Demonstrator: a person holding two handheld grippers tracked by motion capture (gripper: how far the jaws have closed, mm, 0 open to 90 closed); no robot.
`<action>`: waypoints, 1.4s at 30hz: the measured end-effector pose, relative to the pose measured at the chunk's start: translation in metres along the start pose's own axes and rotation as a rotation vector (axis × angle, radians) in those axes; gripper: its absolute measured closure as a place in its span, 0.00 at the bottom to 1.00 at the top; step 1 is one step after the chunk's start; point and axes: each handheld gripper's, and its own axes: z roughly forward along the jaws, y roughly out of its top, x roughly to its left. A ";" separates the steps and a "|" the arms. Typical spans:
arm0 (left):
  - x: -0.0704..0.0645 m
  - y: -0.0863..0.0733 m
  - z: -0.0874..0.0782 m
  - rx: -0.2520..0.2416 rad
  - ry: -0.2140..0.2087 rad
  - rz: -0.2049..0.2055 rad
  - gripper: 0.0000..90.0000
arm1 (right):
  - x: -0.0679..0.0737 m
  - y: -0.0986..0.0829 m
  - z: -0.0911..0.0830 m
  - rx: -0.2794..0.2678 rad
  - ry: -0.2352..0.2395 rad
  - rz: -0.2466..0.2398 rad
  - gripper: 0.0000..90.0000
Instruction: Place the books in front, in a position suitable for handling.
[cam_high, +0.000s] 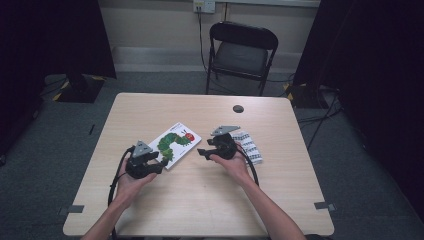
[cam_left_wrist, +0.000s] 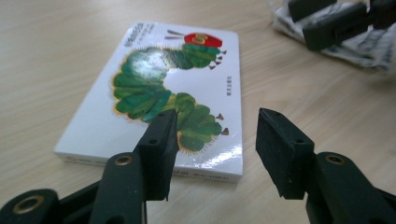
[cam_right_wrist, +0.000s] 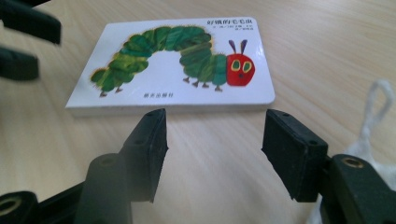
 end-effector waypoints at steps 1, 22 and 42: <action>-0.001 0.000 0.006 0.003 -0.009 -0.012 0.56 | -0.001 0.003 0.004 0.001 0.003 0.003 0.44; -0.006 -0.010 0.020 0.043 0.017 0.125 0.62 | -0.016 0.024 0.076 0.048 0.027 -0.011 0.37; -0.009 -0.015 0.016 0.030 0.012 0.107 0.62 | -0.021 0.024 0.081 0.072 -0.002 0.006 0.30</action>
